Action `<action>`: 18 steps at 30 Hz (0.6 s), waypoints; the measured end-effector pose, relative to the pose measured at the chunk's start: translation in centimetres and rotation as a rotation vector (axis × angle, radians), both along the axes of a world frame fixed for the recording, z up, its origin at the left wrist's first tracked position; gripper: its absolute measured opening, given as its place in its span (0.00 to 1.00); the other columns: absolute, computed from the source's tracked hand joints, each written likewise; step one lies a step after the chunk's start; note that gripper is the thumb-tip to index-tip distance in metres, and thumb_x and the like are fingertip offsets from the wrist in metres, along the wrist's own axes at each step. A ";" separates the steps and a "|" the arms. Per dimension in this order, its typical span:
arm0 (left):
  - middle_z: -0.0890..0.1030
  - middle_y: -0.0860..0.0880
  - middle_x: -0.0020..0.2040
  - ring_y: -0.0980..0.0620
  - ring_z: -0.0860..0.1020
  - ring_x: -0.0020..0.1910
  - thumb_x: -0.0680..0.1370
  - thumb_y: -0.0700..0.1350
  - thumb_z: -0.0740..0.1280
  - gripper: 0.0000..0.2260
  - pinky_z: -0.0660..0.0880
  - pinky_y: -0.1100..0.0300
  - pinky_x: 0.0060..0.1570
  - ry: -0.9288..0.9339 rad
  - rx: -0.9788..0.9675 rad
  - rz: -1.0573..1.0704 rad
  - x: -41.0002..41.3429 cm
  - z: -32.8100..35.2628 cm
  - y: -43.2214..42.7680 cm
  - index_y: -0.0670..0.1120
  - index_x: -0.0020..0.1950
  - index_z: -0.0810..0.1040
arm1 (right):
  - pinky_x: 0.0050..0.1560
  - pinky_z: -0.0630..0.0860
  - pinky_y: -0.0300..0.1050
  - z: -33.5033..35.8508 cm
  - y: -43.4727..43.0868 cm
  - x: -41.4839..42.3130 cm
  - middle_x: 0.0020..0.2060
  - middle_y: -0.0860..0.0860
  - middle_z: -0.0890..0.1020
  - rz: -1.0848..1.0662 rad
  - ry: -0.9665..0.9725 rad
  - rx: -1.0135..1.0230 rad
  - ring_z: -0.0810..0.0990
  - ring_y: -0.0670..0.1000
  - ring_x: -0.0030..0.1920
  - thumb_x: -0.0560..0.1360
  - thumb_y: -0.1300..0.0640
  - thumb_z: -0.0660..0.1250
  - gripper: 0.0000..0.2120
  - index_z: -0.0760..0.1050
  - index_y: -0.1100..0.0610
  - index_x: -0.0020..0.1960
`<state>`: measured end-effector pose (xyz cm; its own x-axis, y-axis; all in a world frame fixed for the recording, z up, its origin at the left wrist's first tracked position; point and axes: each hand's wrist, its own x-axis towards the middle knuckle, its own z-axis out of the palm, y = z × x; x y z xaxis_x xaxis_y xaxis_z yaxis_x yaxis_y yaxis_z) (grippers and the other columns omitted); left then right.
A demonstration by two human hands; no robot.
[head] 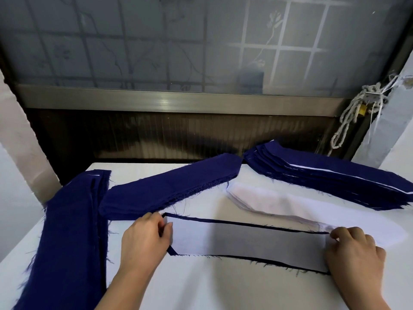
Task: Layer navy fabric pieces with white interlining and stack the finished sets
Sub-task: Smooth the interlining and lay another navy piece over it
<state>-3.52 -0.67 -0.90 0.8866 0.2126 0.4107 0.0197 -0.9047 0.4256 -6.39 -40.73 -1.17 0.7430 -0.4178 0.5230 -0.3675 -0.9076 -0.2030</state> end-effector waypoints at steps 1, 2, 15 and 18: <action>0.72 0.54 0.30 0.52 0.71 0.30 0.75 0.48 0.71 0.15 0.63 0.58 0.28 0.001 0.017 -0.005 0.0 0.0 0.0 0.49 0.33 0.69 | 0.45 0.67 0.57 0.2 0.2 0.1 0.41 0.62 0.78 0.019 0.014 -0.022 0.75 0.66 0.43 0.63 0.69 0.72 0.09 0.80 0.62 0.43; 0.72 0.54 0.29 0.51 0.70 0.29 0.75 0.48 0.71 0.15 0.62 0.58 0.28 0.003 0.028 -0.014 0.1 0.0 0.0 0.49 0.33 0.69 | 0.44 0.67 0.56 0.4 0.5 0.4 0.40 0.61 0.78 0.049 0.028 -0.050 0.75 0.65 0.42 0.62 0.69 0.72 0.10 0.80 0.62 0.43; 0.72 0.55 0.30 0.53 0.70 0.28 0.77 0.49 0.68 0.14 0.64 0.58 0.28 0.012 0.071 -0.044 0.1 0.2 -0.1 0.51 0.34 0.68 | 0.49 0.73 0.41 3.4 8.4 12.7 0.49 0.51 0.76 0.577 0.320 -0.054 0.74 0.50 0.47 0.81 0.54 0.58 0.08 0.74 0.55 0.54; 0.72 0.54 0.29 0.53 0.69 0.28 0.77 0.48 0.68 0.14 0.63 0.58 0.28 0.006 0.068 -0.043 0.2 0.1 -0.2 0.51 0.34 0.67 | 0.46 0.70 0.39 3.1 8.6 13.7 0.50 0.52 0.77 0.537 0.374 -0.165 0.76 0.52 0.49 0.79 0.58 0.59 0.06 0.73 0.56 0.53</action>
<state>-3.33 -0.90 -0.84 0.8969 0.1455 0.4177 -0.0179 -0.9317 0.3629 7.27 -32.14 1.94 0.9688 0.1235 0.2151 0.1250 -0.9921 0.0067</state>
